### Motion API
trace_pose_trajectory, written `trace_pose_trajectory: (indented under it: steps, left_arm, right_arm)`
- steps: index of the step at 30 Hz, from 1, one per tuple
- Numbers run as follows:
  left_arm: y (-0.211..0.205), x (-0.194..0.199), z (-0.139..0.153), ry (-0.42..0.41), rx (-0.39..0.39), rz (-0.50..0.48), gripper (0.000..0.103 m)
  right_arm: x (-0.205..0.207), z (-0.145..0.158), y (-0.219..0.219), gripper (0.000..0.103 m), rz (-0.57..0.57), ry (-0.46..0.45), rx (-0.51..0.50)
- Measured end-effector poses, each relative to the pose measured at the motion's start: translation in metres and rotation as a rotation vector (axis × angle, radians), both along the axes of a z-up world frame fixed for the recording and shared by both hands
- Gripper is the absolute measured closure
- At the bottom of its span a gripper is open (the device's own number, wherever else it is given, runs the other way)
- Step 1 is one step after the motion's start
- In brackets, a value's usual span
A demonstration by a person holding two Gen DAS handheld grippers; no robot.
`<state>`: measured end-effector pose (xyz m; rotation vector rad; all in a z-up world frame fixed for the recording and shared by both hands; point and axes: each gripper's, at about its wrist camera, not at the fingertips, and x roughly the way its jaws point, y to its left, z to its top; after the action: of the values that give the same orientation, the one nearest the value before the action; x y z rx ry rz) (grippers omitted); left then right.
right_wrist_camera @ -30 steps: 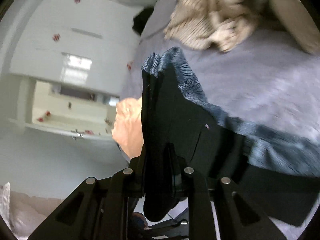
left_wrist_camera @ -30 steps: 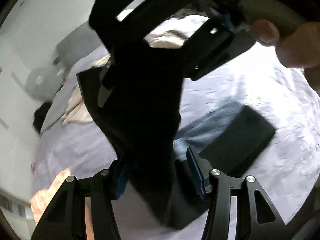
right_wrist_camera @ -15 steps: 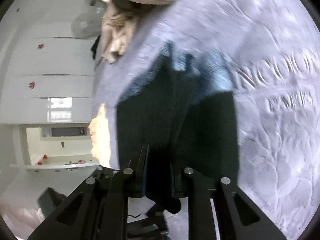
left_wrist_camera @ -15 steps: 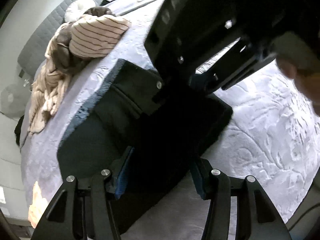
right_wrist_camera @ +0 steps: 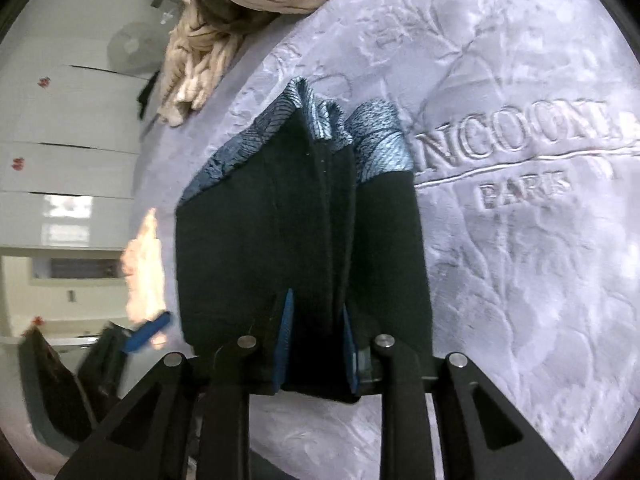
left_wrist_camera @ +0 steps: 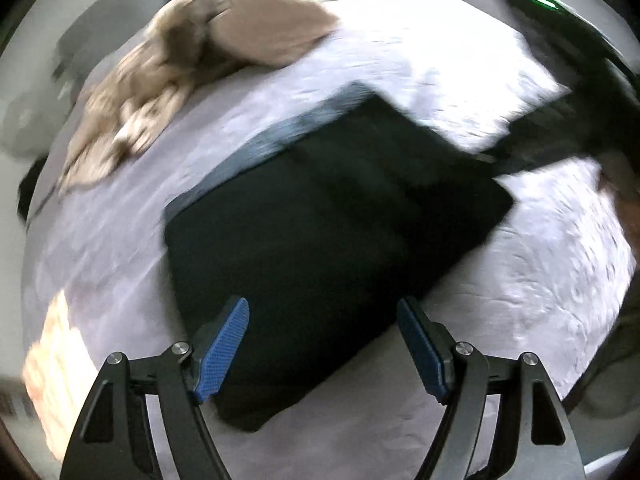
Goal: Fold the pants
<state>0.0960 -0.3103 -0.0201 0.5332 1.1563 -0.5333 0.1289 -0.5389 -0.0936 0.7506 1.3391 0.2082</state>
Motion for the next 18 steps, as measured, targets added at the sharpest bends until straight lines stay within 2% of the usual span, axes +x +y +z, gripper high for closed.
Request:
trace_pose_trajectory:
  steps: [2,4,7,8,10,18]
  left_arm:
    - [0.015,0.010,-0.002,0.025,-0.005,0.072,0.025]
    - [0.030,0.024,-0.008,0.063,-0.010,0.139,0.025]
    - [0.046,0.038,-0.017,0.095,0.000,0.209,0.025]
    - [0.049,0.040,-0.019,0.094,0.009,0.216,0.024]
    - [0.054,0.040,-0.022,0.083,0.018,0.228,0.004]
    - [0.062,0.044,-0.024,0.114,-0.011,0.248,0.004]
  right_arm:
    - [-0.004,0.008,0.005,0.074,0.004,0.000,-0.066]
    - [-0.007,0.015,0.013,0.067,0.028,-0.006,-0.149]
    - [-0.011,0.017,0.019,0.057,0.026,0.009,-0.200]
    - [-0.012,0.018,0.020,0.055,0.019,0.017,-0.214]
    - [-0.015,0.021,0.023,0.053,0.005,0.024,-0.236]
    - [-0.016,0.023,0.025,0.049,-0.034,0.055,-0.265]
